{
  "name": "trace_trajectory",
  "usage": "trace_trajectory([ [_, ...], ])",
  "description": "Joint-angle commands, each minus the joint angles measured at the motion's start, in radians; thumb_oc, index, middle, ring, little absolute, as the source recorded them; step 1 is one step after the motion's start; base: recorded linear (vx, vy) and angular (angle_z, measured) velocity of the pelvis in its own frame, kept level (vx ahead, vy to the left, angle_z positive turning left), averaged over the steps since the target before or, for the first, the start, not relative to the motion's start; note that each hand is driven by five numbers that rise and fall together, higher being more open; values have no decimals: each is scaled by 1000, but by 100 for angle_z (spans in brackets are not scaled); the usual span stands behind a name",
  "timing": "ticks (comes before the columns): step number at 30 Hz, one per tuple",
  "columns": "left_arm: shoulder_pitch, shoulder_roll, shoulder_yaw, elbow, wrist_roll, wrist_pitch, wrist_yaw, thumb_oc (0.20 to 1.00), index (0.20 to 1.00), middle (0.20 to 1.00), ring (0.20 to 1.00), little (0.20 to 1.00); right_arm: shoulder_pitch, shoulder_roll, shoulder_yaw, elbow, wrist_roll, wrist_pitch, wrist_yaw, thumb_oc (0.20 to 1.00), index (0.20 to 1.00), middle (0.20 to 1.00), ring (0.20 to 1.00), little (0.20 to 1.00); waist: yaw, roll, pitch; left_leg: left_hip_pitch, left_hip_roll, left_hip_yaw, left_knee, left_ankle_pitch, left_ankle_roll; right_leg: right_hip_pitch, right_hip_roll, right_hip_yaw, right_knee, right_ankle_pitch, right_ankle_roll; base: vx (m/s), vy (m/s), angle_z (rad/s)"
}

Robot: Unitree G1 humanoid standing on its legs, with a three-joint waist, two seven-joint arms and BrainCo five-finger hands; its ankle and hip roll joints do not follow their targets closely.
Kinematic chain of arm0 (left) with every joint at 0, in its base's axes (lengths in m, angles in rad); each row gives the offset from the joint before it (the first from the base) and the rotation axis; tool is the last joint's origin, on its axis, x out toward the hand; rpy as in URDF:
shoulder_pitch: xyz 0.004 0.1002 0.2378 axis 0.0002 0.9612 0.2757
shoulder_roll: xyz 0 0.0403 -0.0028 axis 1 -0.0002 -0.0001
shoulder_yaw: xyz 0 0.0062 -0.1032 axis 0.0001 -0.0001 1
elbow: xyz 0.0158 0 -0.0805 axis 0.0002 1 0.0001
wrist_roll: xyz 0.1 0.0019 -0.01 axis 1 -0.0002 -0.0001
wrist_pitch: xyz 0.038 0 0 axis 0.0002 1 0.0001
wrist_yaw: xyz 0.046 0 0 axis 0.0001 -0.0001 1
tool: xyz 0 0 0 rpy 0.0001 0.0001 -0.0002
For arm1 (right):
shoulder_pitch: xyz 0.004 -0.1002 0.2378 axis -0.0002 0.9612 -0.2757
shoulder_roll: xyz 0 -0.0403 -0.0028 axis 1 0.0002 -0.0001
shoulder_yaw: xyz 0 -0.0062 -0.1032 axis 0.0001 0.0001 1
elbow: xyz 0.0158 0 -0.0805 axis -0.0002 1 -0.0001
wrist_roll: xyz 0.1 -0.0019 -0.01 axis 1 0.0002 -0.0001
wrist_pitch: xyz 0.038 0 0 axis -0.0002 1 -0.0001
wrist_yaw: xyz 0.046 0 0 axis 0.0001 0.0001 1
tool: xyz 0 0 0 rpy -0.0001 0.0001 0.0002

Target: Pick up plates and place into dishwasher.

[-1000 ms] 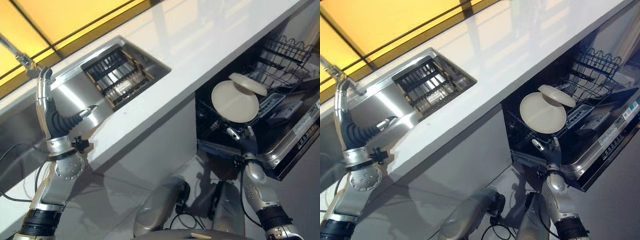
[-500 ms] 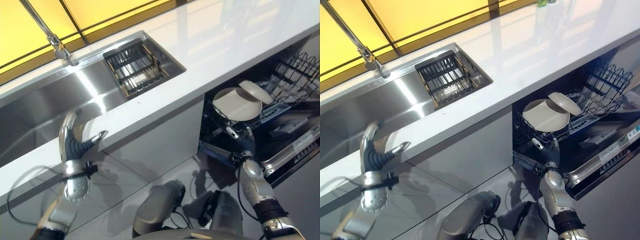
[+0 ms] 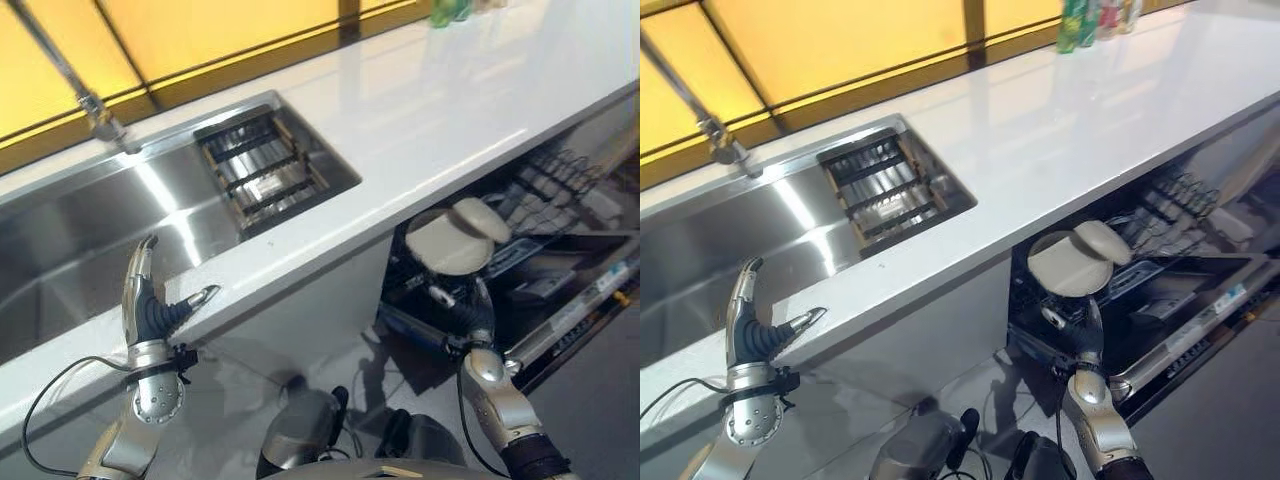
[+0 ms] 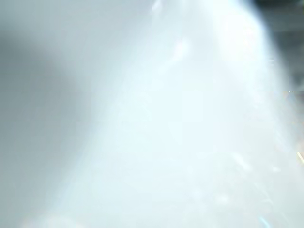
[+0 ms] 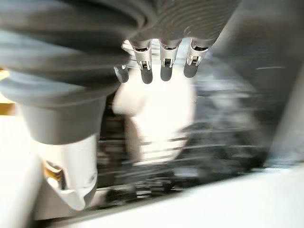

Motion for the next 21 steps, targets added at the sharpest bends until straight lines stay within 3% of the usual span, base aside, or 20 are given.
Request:
trace_trajectory([
  [1, -30, -2, 54, -53, -13, 22, -3, 1000, 1000, 1000, 1000, 1000, -23, -26, -55, -82, -63, -4, 12, 1000, 1000, 1000, 1000, 1000, -48, -47, -58, 37, 10, 40, -5, -7, 15, 165, -58, 136, -248, 173, 120, -39, -89, -28],
  [6, 6, 7, 113, -74, -14, 22, -51, 1000, 1000, 1000, 1000, 1000, 77, -33, -143, -129, -17, 2, 42, 1000, 1000, 1000, 1000, 1000, -82, -69, -83, 106, 26, 66, -72, -14, 29, 188, -48, 149, -262, 199, 138, -72, -122, -18],
  [10, 22, 22, 165, -67, -36, 13, -35, 1000, 1000, 1000, 1000, 1000, 109, -20, -178, -114, 27, -20, 67, 1000, 1000, 1000, 1000, 1000, -76, -81, -88, 146, 40, 107, -100, -24, 42, 172, -45, 53, -159, 190, 144, -134, -151, -44],
  [13, 33, 31, 198, -58, -57, -2, -27, 1000, 1000, 1000, 1000, 1000, 114, -19, -181, -107, 42, -18, 72, 1000, 1000, 1000, 1000, 1000, -62, -84, -96, 138, 31, 94, -95, -20, 52, 177, -20, 28, -129, 159, 116, -126, -187, -60],
  [17, 34, 24, 210, -49, -73, 4, -32, 1000, 1000, 1000, 1000, 1000, 112, -39, -177, -111, 55, 5, 58, 1000, 1000, 1000, 1000, 1000, -57, -87, -104, 122, 46, 83, -71, -9, 27, 211, 15, 33, -188, 143, 81, -65, -241, -42],
  [21, 38, 5, 213, -55, -84, 10, -45, 1000, 1000, 1000, 1000, 1000, 126, -61, -184, -131, 53, 31, 20, 1000, 1000, 1000, 1000, 1000, -57, -78, -112, 111, 77, 66, -59, 9, -18, 244, 46, 30, -226, 81, 38, -28, -183, -41],
])
